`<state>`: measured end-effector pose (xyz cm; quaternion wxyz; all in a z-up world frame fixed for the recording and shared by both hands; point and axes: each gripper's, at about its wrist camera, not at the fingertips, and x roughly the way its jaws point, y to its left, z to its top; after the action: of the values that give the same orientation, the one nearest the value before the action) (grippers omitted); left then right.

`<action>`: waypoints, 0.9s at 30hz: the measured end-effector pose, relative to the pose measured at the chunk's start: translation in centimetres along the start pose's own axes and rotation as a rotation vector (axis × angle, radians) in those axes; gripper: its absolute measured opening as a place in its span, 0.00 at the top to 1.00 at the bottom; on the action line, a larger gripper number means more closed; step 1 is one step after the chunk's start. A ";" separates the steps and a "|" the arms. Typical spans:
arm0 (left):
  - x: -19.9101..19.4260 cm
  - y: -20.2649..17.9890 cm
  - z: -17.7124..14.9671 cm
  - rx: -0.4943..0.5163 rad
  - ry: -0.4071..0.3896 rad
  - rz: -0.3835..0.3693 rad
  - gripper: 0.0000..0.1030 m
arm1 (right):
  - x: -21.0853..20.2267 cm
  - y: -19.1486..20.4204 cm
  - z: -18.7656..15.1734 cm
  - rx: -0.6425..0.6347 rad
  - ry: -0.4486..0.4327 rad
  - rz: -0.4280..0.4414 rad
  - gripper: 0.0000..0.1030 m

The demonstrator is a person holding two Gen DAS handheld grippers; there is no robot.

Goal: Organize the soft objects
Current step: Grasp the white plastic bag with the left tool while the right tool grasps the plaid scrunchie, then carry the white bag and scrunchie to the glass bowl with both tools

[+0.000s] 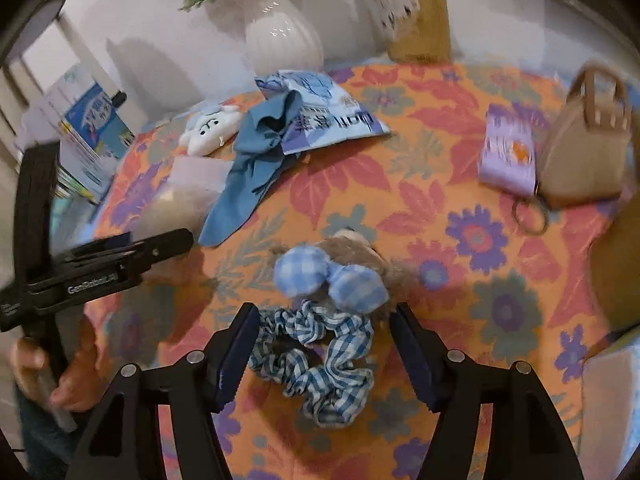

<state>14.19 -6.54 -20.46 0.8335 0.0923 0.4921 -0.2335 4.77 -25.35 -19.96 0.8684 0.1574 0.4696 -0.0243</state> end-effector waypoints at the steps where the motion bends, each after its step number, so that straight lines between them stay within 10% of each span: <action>1: 0.0 -0.1 0.0 0.012 -0.002 0.013 0.47 | 0.1 0.4 0.0 -0.012 -0.002 -0.024 0.45; 5: -0.4 -0.3 -0.2 0.016 -0.021 0.042 0.66 | 0.0 1.3 -0.1 -0.050 -0.017 -0.046 0.83; 18: -9.6 -5.0 -1.5 0.095 -0.158 -0.081 0.71 | -9.0 -1.4 -0.1 -0.019 -0.127 0.068 0.86; 27: -15.8 -14.5 -2.5 0.281 -0.217 -0.207 0.71 | -19.6 -6.8 -3.0 -0.061 -0.213 -0.097 0.86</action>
<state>-1.12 -13.53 -6.91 0.8323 0.1310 0.3687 -0.3926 -9.89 -33.03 -7.09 0.9155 0.1043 0.3824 -0.0686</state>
